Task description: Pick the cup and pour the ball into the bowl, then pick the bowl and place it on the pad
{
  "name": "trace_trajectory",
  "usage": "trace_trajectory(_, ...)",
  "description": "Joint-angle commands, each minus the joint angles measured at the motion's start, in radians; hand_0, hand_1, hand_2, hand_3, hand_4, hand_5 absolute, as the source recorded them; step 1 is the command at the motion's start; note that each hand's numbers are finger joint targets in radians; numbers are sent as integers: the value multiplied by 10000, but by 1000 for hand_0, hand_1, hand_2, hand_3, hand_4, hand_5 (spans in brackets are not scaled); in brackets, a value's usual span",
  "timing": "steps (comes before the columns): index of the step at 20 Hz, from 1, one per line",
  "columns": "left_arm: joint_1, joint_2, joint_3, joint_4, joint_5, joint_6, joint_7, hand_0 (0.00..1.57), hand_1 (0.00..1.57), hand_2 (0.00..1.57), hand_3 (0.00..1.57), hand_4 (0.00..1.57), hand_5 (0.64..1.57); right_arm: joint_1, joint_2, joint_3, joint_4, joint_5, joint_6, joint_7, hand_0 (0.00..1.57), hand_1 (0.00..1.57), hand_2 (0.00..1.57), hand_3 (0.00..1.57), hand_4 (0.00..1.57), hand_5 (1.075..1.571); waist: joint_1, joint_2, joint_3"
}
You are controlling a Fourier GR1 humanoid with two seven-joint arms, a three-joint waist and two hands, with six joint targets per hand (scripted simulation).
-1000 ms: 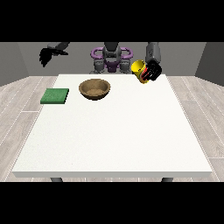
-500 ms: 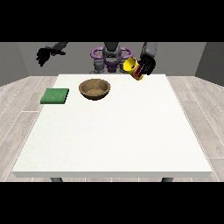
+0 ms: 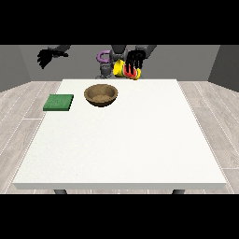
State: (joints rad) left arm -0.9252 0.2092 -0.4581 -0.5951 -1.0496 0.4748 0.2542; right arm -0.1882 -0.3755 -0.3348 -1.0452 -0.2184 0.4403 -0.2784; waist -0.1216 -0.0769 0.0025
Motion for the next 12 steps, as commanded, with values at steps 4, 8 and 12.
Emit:
trace_trajectory(4,-742,-1355,-2163,356,-2559,-1541,1199,1498,1498,1571,1571,1571,1056,17,134,-11,575,307,-136,-769,0,0,0,0,0,1571,148,154,1)
trace_trajectory(8,-1070,-1169,-3427,968,-4078,-2346,1238,1533,1533,1571,1571,1556,1164,-138,231,324,408,323,101,-378,0,0,0,0,0,1570,-110,-57,-6)
trace_trajectory(12,-1110,-1668,-4215,1321,-5049,-3442,1582,1479,1479,1571,1571,1474,1234,-462,81,149,414,38,65,154,0,0,0,0,0,1571,-212,-275,-21)
